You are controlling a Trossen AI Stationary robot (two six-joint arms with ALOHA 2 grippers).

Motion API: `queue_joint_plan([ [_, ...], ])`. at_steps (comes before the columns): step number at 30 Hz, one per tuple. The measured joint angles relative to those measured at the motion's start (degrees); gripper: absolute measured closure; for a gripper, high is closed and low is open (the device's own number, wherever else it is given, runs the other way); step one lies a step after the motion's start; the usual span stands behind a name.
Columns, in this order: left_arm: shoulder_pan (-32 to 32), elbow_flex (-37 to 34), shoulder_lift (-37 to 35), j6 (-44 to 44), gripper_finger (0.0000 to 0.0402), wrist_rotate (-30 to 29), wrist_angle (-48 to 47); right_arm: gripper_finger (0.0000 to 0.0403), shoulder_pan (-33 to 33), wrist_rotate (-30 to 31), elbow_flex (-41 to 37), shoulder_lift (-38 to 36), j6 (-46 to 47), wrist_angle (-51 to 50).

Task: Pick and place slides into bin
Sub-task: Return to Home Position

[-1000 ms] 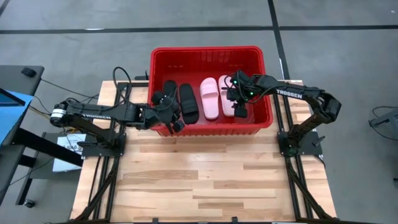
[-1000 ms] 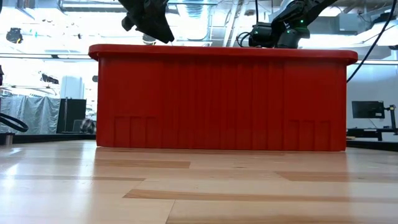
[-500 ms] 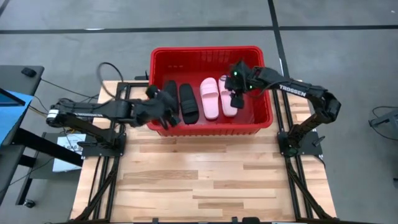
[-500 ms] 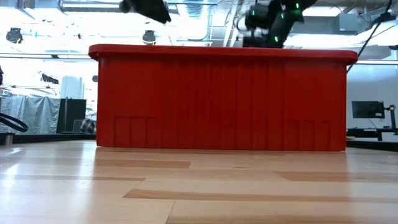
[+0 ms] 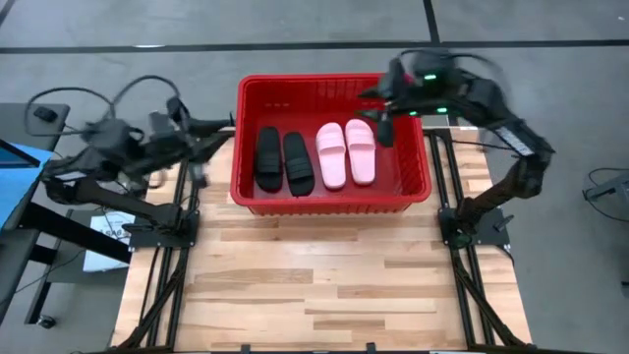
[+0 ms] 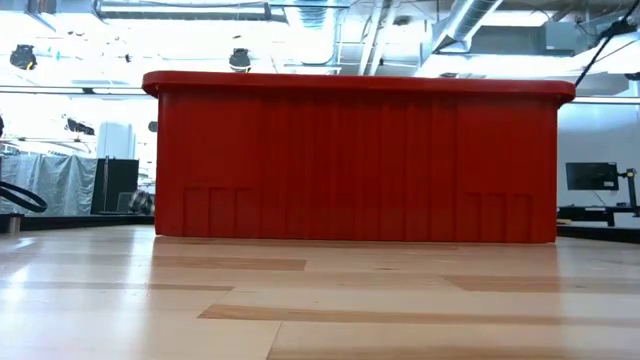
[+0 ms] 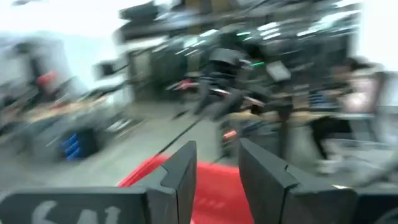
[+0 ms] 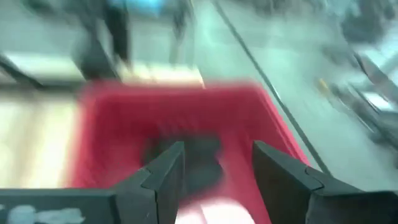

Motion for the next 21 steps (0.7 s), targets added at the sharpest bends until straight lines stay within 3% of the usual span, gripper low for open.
queue_joint_plan([
  [4,-2.4,-1.0,-3.1,3.2,0.0294,12.0,0.9,0.0225,1.5,-7.6,1.5,-5.3,7.5,4.3],
  [7,-4.8,-4.3,-4.0,3.3,0.0294,15.8,3.3,0.0226,2.9,-10.8,-0.1,-9.9,12.5,6.2],
  [12,-10.1,-16.7,-5.1,1.5,0.0294,12.2,15.2,0.0226,9.7,-13.8,-9.0,-19.0,16.5,10.3],
  [16,-14.7,-28.2,-6.5,-0.9,0.0294,8.5,28.6,0.0224,18.9,-13.3,-22.9,-27.7,21.5,22.3],
  [21,-21.5,-37.9,-7.7,-3.1,0.0294,4.0,35.7,0.0223,32.3,-4.8,-41.8,-36.6,24.9,36.7],
])
